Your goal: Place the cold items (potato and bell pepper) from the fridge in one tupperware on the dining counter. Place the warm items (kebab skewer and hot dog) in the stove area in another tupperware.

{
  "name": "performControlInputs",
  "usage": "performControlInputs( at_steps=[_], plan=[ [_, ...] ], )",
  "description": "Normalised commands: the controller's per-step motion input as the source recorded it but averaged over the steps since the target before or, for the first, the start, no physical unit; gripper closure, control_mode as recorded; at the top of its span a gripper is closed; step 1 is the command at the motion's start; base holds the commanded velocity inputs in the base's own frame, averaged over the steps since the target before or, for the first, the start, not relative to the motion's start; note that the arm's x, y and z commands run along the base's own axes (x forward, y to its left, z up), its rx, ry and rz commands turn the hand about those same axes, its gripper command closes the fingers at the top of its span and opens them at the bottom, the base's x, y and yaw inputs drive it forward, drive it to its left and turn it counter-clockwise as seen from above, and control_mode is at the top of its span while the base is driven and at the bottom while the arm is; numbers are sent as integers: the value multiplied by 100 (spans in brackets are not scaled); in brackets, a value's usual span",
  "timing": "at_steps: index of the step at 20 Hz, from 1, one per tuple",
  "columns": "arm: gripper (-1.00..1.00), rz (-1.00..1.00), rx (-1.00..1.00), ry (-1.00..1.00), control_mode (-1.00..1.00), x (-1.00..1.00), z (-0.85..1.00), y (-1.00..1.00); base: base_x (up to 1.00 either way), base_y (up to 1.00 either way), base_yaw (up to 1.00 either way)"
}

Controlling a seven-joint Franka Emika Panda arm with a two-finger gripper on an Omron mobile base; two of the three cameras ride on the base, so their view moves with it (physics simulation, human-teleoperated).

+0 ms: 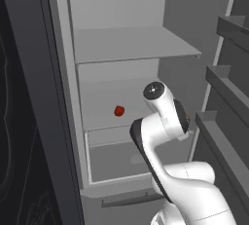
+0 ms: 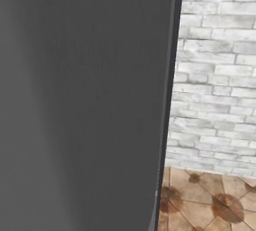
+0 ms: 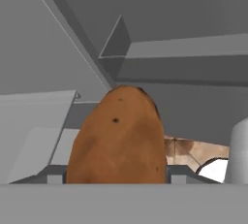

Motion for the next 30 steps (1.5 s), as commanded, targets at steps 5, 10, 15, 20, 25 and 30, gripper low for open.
performControlInputs(
  at_steps=[5,10,15,20,25,30],
  plan=[
    [100,0,0,0,100,0,0,0,-26,12,-3],
    [100,0,0,0,100,0,0,0,-24,24,0],
    [100,0,0,0,100,0,0,0,-24,62,2],
    [100,0,0,0,100,0,0,0,-50,8,7],
    [100,0,0,0,100,0,0,0,-96,-37,0],
    [100,0,0,0,100,0,0,0,-90,-7,0]
  ],
)
